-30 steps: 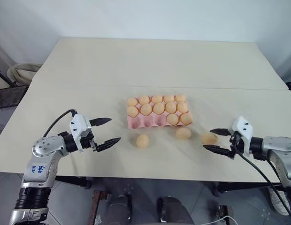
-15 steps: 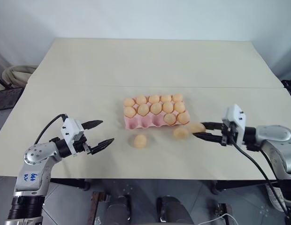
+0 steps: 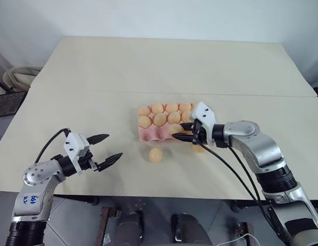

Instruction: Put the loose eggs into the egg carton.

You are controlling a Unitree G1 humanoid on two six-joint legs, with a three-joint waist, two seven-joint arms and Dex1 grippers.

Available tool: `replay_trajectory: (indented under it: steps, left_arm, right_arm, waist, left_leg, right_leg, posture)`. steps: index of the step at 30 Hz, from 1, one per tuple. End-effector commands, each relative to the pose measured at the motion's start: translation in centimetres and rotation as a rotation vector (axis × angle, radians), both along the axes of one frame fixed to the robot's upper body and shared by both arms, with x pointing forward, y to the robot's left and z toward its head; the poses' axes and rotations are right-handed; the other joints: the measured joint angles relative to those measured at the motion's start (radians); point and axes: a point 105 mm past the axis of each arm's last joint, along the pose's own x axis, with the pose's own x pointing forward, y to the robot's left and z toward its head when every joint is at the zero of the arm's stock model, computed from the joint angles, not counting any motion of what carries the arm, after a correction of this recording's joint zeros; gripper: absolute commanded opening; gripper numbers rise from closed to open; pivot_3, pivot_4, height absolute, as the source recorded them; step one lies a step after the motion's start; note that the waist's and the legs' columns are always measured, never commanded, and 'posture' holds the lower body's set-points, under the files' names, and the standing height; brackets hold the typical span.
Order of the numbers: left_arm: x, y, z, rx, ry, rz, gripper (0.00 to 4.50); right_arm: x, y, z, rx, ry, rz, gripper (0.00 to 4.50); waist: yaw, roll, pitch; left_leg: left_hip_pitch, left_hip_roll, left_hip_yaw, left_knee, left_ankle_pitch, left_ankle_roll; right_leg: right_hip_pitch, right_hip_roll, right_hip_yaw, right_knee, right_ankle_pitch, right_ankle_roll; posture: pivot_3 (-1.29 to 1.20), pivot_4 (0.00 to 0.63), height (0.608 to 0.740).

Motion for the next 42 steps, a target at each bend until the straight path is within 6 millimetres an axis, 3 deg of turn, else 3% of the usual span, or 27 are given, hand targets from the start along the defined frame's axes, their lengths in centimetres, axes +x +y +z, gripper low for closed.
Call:
replay_trajectory:
  steps: [1,4,11,15,20,23,31,37,42]
  left_arm:
    - [-0.4,-0.6,0.8,-0.020,-0.031,-0.019,4.50]
    - [-0.4,-1.1,1.0,-0.026,-0.032,-0.034,4.50]
    - [0.2,-2.3,1.3,-0.030,-0.028,-0.099,4.50]
    - [0.8,-2.9,1.4,-0.020,-0.027,-0.138,4.50]
    - [1.3,-3.5,1.7,-0.035,-0.008,-0.183,4.50]
    - [1.3,-3.5,1.7,-0.035,-0.004,-0.195,4.50]
    - [1.1,-3.2,2.0,-0.019,-0.022,-0.182,4.50]
    - [0.6,-2.7,1.8,-0.017,-0.018,-0.153,4.50]
    - [0.0,-2.3,1.5,-0.018,-0.010,-0.131,4.50]
  right_arm:
    - [0.0,-0.3,0.7,0.006,-0.038,-0.014,3.11]
    - [-0.9,-1.1,2.0,0.040,-0.104,0.007,4.11]
    - [-4.2,-6.9,2.1,0.108,-0.193,-0.050,4.11]
    - [-5.9,-11.7,0.5,0.104,-0.226,-0.177,4.11]
    - [-7.3,-15.1,-1.6,0.128,-0.206,-0.305,4.11]
    - [-7.6,-15.2,-2.3,0.119,-0.192,-0.304,4.11]
    - [-7.2,-12.3,-2.5,0.110,-0.120,-0.179,4.11]
    - [-5.3,-9.8,-2.7,0.065,0.026,-0.161,4.11]
    - [-3.9,-7.7,-3.1,0.010,0.049,-0.129,4.11]
  waist:
    - [0.000,0.000,0.000]
    - [0.002,0.000,0.000]
    - [0.004,0.000,0.000]
    - [0.004,0.000,0.000]
    - [-0.002,0.000,0.000]
    - [-0.004,-0.001,0.001]
    - [-0.001,-0.001,0.001]
    - [-0.001,-0.001,0.001]
    - [0.001,-0.001,0.001]
  left_leg:
    - [0.000,0.000,0.000,0.000,0.000,0.000]
    - [0.001,0.000,0.000,0.001,0.002,0.000]
    - [0.002,-0.001,0.000,0.001,0.004,0.000]
    - [0.003,-0.001,0.000,0.001,0.005,-0.001]
    - [0.007,0.000,0.002,0.001,0.007,-0.001]
    - [0.020,0.001,0.002,0.000,0.007,-0.002]
    - [0.020,0.001,0.002,0.000,0.005,-0.006]
    - [0.018,0.002,0.001,-0.001,0.006,-0.004]
    - [0.017,0.002,0.001,-0.003,0.003,-0.008]
  right_leg:
    - [0.000,0.000,0.000,0.001,0.000,0.000]
    - [0.000,0.000,0.000,0.003,0.000,0.000]
    - [0.001,0.000,0.000,0.005,0.000,0.001]
    - [0.002,0.000,0.000,0.006,0.000,0.001]
    - [0.004,0.002,0.002,0.009,0.001,0.001]
    - [0.017,0.003,0.003,0.007,0.000,0.000]
    - [0.017,0.002,0.003,0.006,0.001,-0.001]
    - [0.015,0.002,0.003,0.005,0.001,-0.002]
    - [0.014,0.002,0.003,0.003,0.000,-0.003]
  posture:
    - [0.00,0.150,0.740]
    - [0.00,0.150,0.740]
    - [0.00,0.150,0.740]
    - [0.00,0.150,0.740]
    - [0.00,0.150,0.740]
    - [0.00,0.150,0.740]
    - [0.00,0.150,0.740]
    - [0.00,0.150,0.740]
    - [0.00,0.150,0.740]
